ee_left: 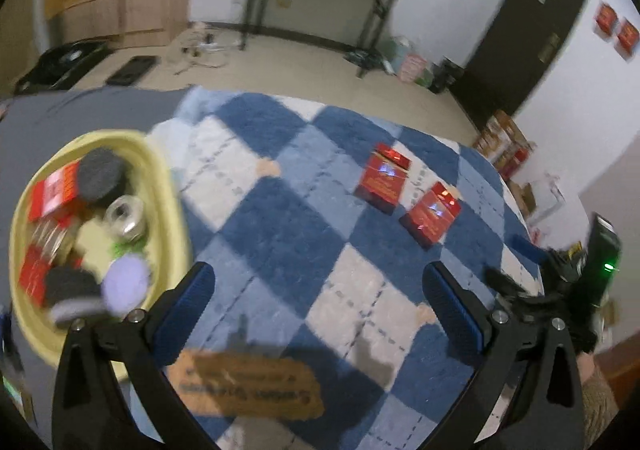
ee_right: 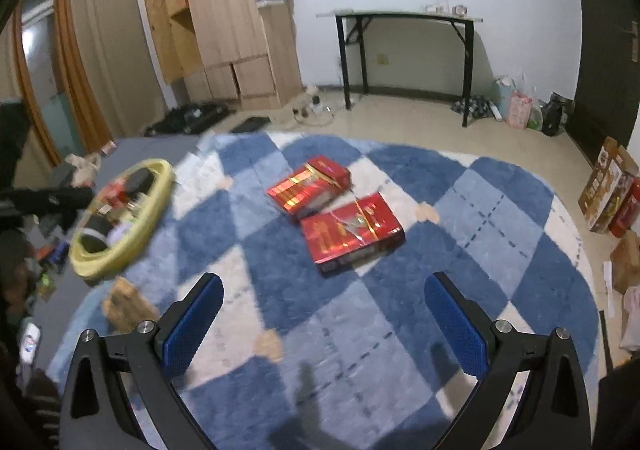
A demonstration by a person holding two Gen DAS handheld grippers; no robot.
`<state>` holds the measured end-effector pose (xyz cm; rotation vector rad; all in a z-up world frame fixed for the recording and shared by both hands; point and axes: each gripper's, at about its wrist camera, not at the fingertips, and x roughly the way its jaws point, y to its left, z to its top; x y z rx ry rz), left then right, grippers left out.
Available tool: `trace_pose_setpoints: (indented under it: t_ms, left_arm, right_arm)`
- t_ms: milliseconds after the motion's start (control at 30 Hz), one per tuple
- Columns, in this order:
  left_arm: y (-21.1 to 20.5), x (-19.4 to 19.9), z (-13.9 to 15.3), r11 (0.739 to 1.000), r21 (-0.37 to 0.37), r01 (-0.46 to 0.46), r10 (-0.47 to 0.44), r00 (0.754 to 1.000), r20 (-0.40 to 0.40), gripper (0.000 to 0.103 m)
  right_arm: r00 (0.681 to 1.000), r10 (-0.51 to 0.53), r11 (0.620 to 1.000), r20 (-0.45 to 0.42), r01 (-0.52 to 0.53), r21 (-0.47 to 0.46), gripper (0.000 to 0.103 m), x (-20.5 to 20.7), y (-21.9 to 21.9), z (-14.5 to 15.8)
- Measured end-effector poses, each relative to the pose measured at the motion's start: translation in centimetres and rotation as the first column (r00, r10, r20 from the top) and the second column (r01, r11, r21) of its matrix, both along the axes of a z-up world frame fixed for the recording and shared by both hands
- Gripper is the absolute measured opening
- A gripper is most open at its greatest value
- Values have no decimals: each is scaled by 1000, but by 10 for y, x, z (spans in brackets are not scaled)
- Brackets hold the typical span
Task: Organize rigid objects
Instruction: 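Move both tools back toward the last two red boxes on the rug, then grasp a red box with the left tool while the right tool grasps another red box, then carry both red boxes over the yellow tray and open both tools to drop them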
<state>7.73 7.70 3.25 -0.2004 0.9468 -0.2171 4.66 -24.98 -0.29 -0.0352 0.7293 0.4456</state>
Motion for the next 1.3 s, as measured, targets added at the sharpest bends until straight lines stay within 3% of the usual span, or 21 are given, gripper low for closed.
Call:
trace_pose_setpoints:
  t_ms: [167,267,367,500,633,800,900,1000,1067,1100,1300]
  left_arm:
    - [-45,56,-8,996,57,69,-67,997,-40,103]
    - [-74,95,-21,993,36,110,-107,992,-73,103]
    - [-95,130,-41,981,89,175,-166,981,-102,103]
    - [-106,162,-61,959,67,274,-261,952,-158,103]
    - [-119,171,-74,936,107,334,-314,934,-173,103]
    - [-124,178,-95,934,125,333,-303,929,-213,103]
    - [-124,176,-97,939,127,318,-291,937,-194,101]
    - [-122,175,-99,948,138,288,-263,949,-177,85]
    - [-122,173,-98,949,156,273,-248,955,-163,63]
    - [-122,172,-97,951,149,272,-250,956,-155,59]
    - [-114,157,-91,952,166,256,-233,961,-148,59]
  right_arm:
    - [999,22,1000,38,-22,-3,103,44,16,-29]
    - [999,31,1000,35,-31,2,103,67,24,-42]
    - [998,57,998,41,-56,-21,103,83,32,-56]
    - [996,87,996,32,-86,-37,103,97,40,-73]
    - [995,96,994,-8,-97,-43,103,115,46,-85]
    - [995,102,992,-12,-102,-69,103,124,54,-91]
    - [994,106,990,-18,-107,-89,103,133,59,-94]
    - [993,117,990,-15,-118,-81,103,139,60,-96]
    - [993,118,990,-12,-119,-76,103,142,60,-98]
    - [993,119,990,-8,-119,-77,103,142,61,-98]
    - [992,129,989,9,-128,-70,99,135,63,-98]
